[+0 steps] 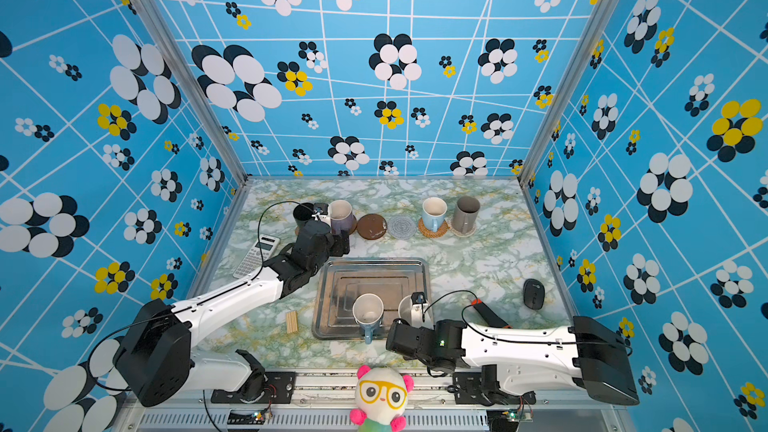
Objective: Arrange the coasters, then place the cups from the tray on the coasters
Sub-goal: 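Close the right gripper on the rim of the speckled white mug, then lift the speckled white mug out of the tray with the right gripper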
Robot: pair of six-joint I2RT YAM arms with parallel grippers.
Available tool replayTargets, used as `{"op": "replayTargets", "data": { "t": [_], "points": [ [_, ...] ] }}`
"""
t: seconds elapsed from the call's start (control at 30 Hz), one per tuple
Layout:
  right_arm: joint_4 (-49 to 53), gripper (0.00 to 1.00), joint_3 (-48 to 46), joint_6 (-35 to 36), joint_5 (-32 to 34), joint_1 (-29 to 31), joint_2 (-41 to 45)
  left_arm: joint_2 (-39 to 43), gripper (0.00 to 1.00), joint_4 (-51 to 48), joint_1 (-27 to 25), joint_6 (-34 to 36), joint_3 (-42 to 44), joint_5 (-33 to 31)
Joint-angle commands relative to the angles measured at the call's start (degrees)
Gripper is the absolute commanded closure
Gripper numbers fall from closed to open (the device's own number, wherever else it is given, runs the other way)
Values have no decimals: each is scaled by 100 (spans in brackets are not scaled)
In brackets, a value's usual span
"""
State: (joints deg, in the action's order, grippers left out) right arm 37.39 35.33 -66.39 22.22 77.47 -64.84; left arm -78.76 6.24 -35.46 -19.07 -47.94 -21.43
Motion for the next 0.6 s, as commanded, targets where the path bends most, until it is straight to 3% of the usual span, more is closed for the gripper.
{"op": "replayTargets", "data": {
  "t": [0.0, 0.57],
  "points": [
    [-35, 50, -48, 104, -24, -60, -57, -78, 18, -37, 48, -74, -163, 41],
    [98, 64, 136, 309, 28, -107, -318, -104, 18, -77, 56, -97, -198, 62]
  ]
}}
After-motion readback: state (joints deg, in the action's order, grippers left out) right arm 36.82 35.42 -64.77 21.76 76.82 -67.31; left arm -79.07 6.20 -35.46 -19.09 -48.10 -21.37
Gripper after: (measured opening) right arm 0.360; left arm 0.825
